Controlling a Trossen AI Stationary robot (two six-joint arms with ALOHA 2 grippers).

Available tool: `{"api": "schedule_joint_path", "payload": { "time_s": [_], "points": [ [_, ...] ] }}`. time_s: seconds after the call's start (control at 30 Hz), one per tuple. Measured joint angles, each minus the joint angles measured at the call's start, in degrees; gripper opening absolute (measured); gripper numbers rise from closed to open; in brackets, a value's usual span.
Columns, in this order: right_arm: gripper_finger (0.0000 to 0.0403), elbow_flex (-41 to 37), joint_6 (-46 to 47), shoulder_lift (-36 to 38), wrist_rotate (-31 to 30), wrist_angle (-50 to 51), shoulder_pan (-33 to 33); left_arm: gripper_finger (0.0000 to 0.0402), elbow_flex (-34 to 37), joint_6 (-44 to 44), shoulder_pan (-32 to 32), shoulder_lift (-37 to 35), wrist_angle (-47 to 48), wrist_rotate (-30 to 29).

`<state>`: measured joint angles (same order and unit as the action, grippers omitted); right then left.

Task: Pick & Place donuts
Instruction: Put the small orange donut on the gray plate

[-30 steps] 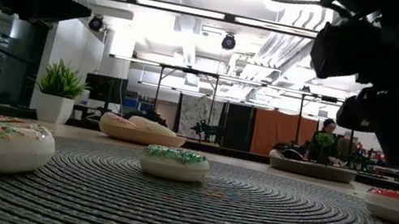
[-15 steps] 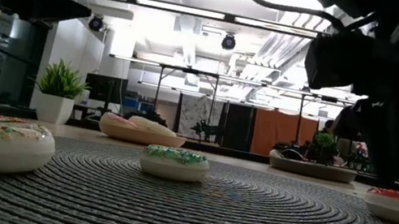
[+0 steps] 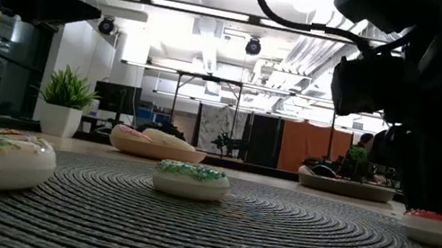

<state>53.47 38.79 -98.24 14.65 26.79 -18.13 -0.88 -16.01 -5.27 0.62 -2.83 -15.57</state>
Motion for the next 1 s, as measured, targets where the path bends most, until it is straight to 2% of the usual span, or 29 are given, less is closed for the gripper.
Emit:
{"api": "schedule_joint_path", "payload": {
  "time_s": [0.73, 1.0],
  "points": [
    [0.0136, 0.0, 4.4, 0.0, 4.5, -4.6, 0.1, 0.0000, 0.0, 0.0, 0.0, 0.0, 0.0, 0.0],
    [0.0136, 0.0, 6.2, 0.0, 4.4, -4.4, -0.1, 0.0000, 0.0, 0.0, 0.0, 0.0, 0.0, 0.0]
  ]
}}
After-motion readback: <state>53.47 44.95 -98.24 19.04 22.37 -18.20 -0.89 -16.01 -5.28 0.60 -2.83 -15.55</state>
